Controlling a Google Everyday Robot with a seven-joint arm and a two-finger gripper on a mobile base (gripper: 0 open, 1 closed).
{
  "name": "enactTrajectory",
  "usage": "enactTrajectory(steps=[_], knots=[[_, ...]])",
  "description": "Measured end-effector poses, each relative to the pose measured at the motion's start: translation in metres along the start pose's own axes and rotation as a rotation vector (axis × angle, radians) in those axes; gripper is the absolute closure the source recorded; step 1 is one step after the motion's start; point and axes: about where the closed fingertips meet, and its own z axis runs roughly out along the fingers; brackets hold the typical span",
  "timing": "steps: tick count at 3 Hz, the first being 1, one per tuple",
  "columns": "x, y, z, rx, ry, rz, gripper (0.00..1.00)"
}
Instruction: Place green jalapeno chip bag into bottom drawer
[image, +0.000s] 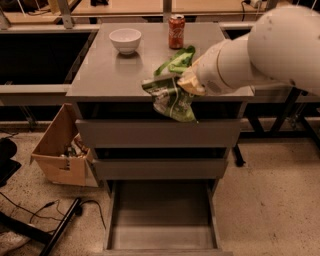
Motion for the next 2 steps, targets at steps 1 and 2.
enactTrajectory(steps=[1, 2], knots=[[0.0374, 0.0265, 0.0028, -0.025, -0.040, 0.065, 1.00], [0.0429, 0.0262, -0.0063, -0.015, -0.050, 0.079, 1.00]])
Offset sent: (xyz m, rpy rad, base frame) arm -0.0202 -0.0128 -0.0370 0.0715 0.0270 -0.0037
